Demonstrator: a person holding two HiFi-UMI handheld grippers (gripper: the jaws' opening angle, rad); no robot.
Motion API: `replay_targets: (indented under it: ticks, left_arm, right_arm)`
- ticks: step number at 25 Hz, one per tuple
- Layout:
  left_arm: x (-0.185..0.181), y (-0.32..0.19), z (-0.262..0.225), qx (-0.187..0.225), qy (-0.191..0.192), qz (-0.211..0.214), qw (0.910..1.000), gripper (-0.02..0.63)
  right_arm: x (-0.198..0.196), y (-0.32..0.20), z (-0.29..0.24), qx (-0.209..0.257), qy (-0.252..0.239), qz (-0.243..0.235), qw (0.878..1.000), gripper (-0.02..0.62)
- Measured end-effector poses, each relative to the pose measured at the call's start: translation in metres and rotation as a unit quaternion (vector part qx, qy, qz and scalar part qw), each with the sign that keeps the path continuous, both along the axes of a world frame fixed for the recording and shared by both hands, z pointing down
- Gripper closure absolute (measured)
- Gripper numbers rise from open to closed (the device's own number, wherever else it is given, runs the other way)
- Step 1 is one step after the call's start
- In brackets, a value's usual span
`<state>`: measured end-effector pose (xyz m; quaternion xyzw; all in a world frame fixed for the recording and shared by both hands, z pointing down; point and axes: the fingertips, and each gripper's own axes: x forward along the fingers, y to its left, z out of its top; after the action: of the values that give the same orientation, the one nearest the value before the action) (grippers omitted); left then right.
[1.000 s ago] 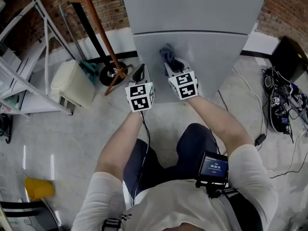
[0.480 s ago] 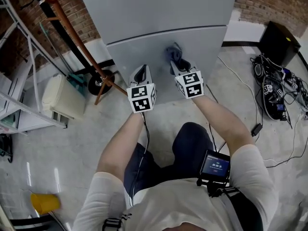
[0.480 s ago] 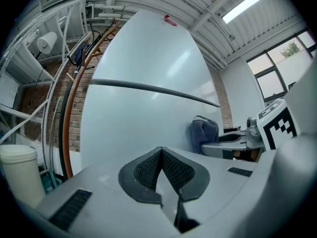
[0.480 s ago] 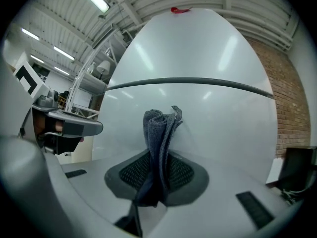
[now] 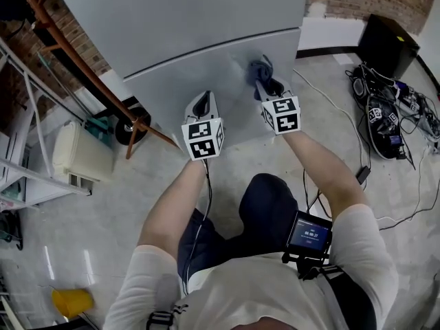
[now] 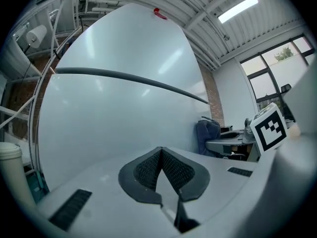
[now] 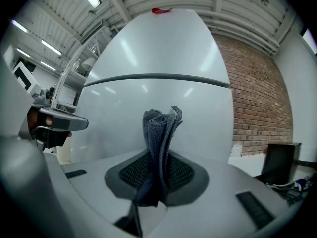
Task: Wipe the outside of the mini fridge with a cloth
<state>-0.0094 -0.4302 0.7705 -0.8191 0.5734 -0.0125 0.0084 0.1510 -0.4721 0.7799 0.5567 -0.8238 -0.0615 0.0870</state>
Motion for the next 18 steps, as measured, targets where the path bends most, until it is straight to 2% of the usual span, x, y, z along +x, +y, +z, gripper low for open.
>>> replay_targets:
  ticks: [9,14,18]
  left_arm:
    - [0.033,-0.007,0.004,-0.003,-0.001,0.01,0.9999,0.606]
    - [0.031,-0.006,0.006,-0.005,-0.004,0.007,1.0,0.606]
    - [0.018,0.0,0.008,-0.004,-0.006,0.0,1.0,0.606]
  right_arm:
    - [0.068,-0.016,0.007,-0.009,-0.017,0.047,0.999,0.515]
    - [0.066,-0.015,0.007,-0.012,-0.024,0.048,0.999,0.515]
    - [0.048,-0.006,0.009,-0.013,-0.028,0.032,0.999,0.515]
